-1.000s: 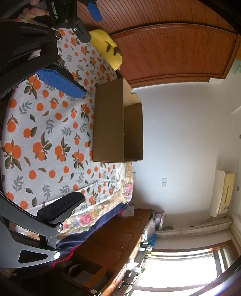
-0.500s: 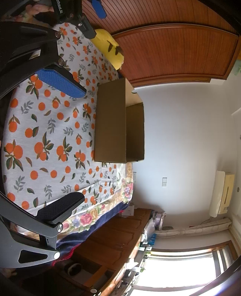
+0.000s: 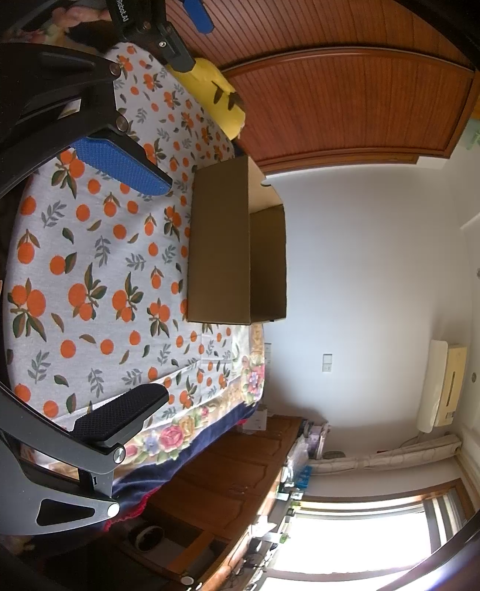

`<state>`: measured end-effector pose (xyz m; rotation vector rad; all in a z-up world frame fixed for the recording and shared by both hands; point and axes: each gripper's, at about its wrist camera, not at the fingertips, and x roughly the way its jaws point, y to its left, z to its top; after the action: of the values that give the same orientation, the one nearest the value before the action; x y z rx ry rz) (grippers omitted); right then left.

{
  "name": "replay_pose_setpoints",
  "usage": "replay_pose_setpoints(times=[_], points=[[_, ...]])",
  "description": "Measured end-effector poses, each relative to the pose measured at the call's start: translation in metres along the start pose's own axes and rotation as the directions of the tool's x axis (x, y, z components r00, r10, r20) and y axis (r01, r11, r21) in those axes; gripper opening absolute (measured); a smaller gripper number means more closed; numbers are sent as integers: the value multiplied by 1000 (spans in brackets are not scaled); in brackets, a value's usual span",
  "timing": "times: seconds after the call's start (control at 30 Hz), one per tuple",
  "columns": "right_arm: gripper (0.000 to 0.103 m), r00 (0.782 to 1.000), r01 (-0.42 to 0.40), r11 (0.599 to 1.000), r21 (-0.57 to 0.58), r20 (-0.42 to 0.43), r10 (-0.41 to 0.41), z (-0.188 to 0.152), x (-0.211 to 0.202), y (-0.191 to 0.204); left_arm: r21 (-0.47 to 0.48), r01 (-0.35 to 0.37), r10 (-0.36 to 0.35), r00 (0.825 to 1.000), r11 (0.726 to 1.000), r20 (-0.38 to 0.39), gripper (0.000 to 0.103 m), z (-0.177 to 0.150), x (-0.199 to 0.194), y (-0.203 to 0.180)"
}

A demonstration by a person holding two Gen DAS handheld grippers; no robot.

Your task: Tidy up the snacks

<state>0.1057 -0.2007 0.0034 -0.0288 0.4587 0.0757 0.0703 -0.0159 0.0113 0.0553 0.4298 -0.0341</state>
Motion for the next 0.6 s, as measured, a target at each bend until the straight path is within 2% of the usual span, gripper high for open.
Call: replay_pose_setpoints(times=[0.6], points=[[103,1000,-2,1000,4,0,2,0,-2,0,1,-7,7,1000,1000,9,103,2,0,4]])
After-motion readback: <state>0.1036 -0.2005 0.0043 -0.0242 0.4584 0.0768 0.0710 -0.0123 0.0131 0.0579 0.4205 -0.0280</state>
